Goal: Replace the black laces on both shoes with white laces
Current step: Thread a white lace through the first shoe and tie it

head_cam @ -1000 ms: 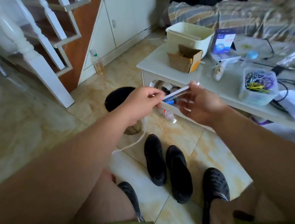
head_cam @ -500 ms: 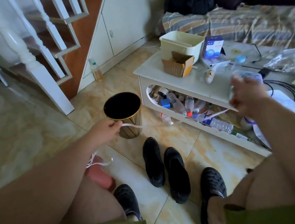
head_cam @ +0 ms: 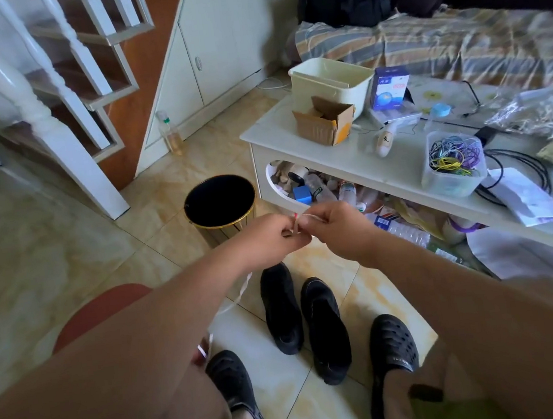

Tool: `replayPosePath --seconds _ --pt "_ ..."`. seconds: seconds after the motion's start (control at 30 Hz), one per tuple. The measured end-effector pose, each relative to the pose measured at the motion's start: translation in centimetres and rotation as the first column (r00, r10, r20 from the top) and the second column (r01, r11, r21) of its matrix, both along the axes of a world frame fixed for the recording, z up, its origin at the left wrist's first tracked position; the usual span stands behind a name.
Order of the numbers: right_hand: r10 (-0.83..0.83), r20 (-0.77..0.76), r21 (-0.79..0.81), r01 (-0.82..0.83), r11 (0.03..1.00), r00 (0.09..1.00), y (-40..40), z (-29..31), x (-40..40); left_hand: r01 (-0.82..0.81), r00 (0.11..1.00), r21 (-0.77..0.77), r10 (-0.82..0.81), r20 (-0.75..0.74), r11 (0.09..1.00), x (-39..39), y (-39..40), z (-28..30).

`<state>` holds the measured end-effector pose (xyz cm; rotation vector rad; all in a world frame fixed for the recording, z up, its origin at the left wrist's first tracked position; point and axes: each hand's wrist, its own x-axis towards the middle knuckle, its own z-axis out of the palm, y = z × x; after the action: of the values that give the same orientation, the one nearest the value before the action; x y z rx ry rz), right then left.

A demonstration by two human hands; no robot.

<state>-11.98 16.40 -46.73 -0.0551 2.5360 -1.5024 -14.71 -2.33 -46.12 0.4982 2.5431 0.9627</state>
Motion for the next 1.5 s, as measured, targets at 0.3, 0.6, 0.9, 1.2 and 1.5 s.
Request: replayPosePath --seconds 0.3,0.6,0.9,1.2,1.5 --pt "-0.263 0.084 -0.162 0.273 0.948 0.961 0.7 -1.0 -0.5 -0.458 0.886 0.575 0.299 0.354 0.677 -1.2 1.8 2.4" --pt "0.067 0.213 -0.471 0.042 0.881 0.975 -2.7 0.1 1.2 -0.603 0.792 0.740 0.116 0.599 0.298 -2.2 3.5 6.0" --pt "-0.137 0.144 -0.293 0.175 0.940 0.980 0.0 1.1 -1.4 -0.827 0.537 0.408 0.332 0.775 0.386 -3.0 -1.2 -1.9" --pt "-0.117 0.137 0.010 0.116 0.993 0.984 -4.5 -5.5 -5.2 0.089 0.915 -0.243 0.017 0.402 0.966 -6.0 -4.2 -6.1" --pt "0.011 0.210 0.072 -0.026 0.997 0.978 -9.4 -17.5 -7.8 -0.140 0.938 -0.336 0.234 0.257 0.932 -8.4 -13.3 -17.7"
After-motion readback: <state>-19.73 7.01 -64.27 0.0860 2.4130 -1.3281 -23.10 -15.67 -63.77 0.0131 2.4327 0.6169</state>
